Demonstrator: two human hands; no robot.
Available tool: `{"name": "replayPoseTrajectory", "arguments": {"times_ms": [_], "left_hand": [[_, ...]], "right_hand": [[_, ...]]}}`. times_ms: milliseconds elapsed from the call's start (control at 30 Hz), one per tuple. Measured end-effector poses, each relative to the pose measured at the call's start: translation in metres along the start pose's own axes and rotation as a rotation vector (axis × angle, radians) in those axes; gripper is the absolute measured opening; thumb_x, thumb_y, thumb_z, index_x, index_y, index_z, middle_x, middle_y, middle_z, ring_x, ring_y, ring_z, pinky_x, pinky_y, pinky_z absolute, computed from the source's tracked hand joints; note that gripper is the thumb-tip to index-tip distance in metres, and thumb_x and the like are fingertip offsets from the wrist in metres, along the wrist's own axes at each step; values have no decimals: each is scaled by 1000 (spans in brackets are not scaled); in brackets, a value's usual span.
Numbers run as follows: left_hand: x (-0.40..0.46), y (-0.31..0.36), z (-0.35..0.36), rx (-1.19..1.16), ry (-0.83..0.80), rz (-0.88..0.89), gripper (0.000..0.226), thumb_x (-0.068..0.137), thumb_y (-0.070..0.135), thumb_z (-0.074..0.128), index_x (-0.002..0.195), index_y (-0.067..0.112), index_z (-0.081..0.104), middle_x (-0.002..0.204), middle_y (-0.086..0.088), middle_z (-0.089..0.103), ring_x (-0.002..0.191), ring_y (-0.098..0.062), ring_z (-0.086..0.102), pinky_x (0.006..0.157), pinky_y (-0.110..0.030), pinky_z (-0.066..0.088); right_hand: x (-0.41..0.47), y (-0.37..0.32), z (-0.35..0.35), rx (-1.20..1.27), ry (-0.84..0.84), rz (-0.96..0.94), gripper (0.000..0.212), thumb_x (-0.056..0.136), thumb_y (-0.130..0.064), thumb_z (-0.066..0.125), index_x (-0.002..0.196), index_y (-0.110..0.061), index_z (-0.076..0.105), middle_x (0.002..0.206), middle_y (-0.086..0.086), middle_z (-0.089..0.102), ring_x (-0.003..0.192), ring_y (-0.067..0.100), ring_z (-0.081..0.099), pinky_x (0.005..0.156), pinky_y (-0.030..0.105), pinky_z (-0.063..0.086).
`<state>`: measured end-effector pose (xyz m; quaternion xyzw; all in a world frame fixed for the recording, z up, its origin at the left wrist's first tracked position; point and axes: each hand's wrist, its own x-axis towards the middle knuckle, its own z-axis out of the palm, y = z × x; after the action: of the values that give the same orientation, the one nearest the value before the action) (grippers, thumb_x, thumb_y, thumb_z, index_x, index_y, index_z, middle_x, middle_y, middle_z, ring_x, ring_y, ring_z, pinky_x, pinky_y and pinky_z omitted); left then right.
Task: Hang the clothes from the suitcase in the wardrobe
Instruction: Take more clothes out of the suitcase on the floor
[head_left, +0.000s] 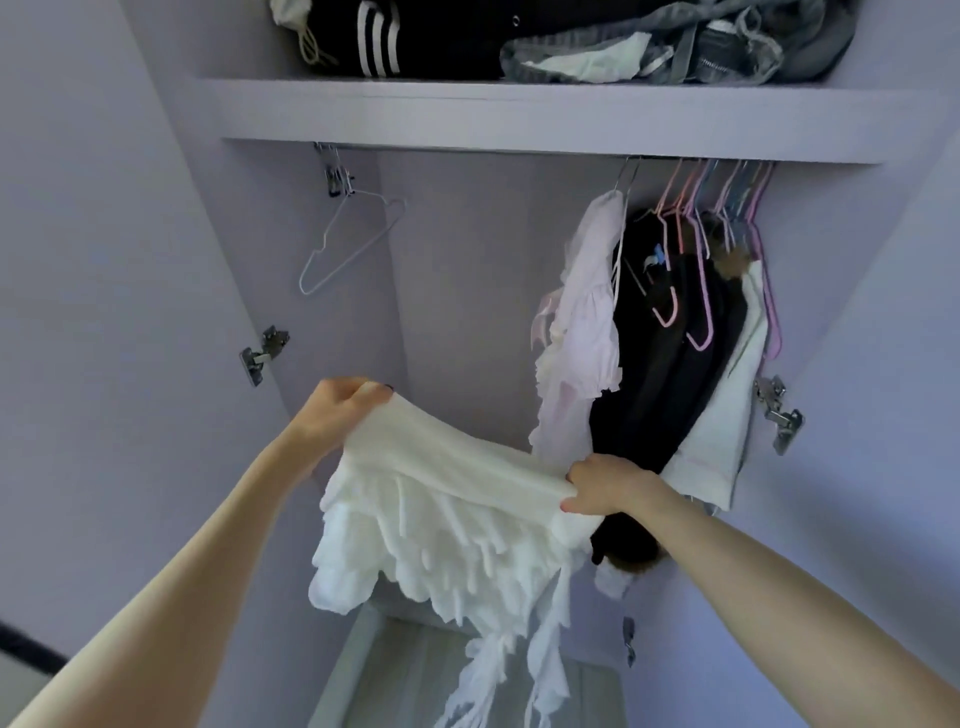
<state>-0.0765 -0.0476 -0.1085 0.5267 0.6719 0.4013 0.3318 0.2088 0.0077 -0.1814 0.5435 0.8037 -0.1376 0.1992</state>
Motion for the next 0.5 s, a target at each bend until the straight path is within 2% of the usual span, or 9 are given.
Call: {"name": "replayPoseTrajectory", "arguments": {"times_ms": [67, 133, 167, 233, 267, 400, 500], "left_hand": [[12, -10, -3, 274, -59, 21, 35, 82, 38, 67, 62, 14, 51, 59, 1, 44, 60, -18, 41, 55, -27, 29], [23, -16, -3, 547, -96, 3, 30, 75, 47, 71, 66, 24, 55, 64, 1, 52, 68, -19, 46, 63, -28, 34], [31, -20, -3, 648, -115, -2, 27, 73, 51, 70, 75, 27, 58, 71, 1, 57, 78, -20, 49, 73, -29, 36], [43, -26, -5, 806, -149, 13, 38, 73, 54, 69, 101, 29, 62, 92, -1, 61, 102, -25, 50, 95, -32, 32], [51, -31, -9, 835, -153, 14, 41, 76, 49, 68, 109, 26, 62, 101, -3, 61, 110, -26, 49, 98, -33, 30], [83, -50, -23, 726, -64, 28, 24, 85, 18, 64, 108, 10, 67, 105, -12, 65, 107, -31, 57, 84, -32, 41], [110, -59, -35, 770, -13, 33, 19, 89, 19, 59, 104, 10, 65, 102, -11, 67, 103, -30, 58, 79, -31, 42]], "right_hand": [[14, 7, -12, -23, 60, 15, 40, 92, -35, 50, 121, -8, 54, 122, 11, 54, 110, 26, 53, 77, 28, 39], [31, 13, -26, -3, 156, 39, 38, 92, -29, 51, 125, -10, 53, 124, 11, 54, 114, 28, 53, 81, 28, 41], [41, 14, -35, 17, 203, 48, 37, 91, -25, 51, 125, -10, 53, 125, 12, 55, 114, 29, 53, 83, 29, 43], [54, 14, -52, 84, 280, 69, 36, 92, -21, 50, 125, -8, 54, 125, 12, 55, 113, 30, 53, 87, 33, 44], [62, 13, -61, 117, 306, 72, 35, 93, -20, 50, 125, -7, 55, 125, 13, 55, 114, 31, 53, 89, 34, 44], [92, 5, -86, 217, 403, 50, 26, 94, -12, 48, 113, 1, 61, 116, 17, 61, 107, 32, 56, 89, 35, 47], [121, -8, -102, 266, 470, 33, 23, 91, -3, 46, 105, 5, 63, 112, 19, 60, 107, 33, 56, 87, 35, 46]]}}
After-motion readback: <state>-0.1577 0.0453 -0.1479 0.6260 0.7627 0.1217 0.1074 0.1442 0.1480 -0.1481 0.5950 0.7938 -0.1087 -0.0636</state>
